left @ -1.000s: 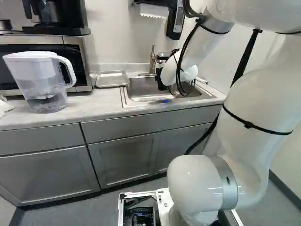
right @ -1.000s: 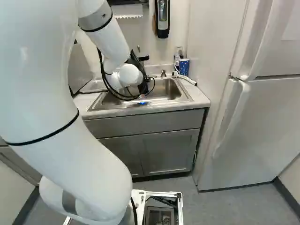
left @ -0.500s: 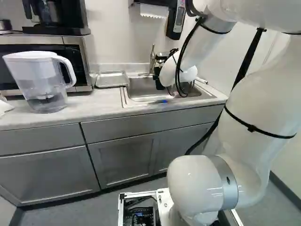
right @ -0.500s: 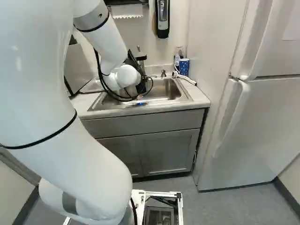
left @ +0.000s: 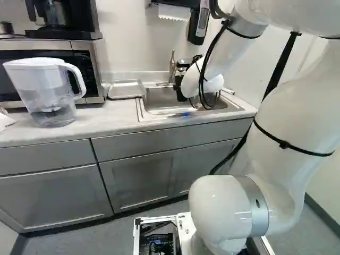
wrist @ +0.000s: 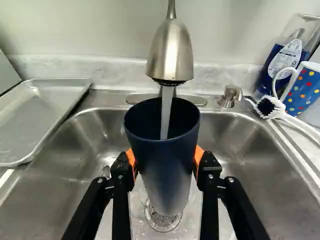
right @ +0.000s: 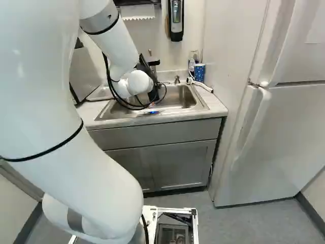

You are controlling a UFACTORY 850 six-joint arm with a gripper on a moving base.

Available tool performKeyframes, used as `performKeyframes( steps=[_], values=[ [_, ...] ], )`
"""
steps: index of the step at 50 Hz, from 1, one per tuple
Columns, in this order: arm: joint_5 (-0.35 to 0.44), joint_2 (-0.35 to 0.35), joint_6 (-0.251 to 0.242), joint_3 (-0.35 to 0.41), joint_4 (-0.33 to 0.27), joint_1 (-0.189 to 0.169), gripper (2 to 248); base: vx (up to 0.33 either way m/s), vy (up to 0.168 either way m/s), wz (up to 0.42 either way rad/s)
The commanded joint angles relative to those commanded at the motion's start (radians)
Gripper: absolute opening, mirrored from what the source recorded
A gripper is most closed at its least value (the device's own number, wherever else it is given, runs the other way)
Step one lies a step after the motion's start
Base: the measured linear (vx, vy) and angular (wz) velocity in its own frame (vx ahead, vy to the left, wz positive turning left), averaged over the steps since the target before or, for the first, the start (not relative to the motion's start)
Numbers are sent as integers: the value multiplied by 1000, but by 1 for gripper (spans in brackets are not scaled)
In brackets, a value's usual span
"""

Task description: Rinse the cup and place it in the tray

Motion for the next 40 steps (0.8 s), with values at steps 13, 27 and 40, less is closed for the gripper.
performKeyframes(
  steps=[13,27,40],
  values=[
    [0,0,0,0,0,-1,125,0,0,0],
    [0,0,0,0,0,-1,125,0,0,0],
    [0,0,0,0,11,-1,125,0,0,0]
  ],
)
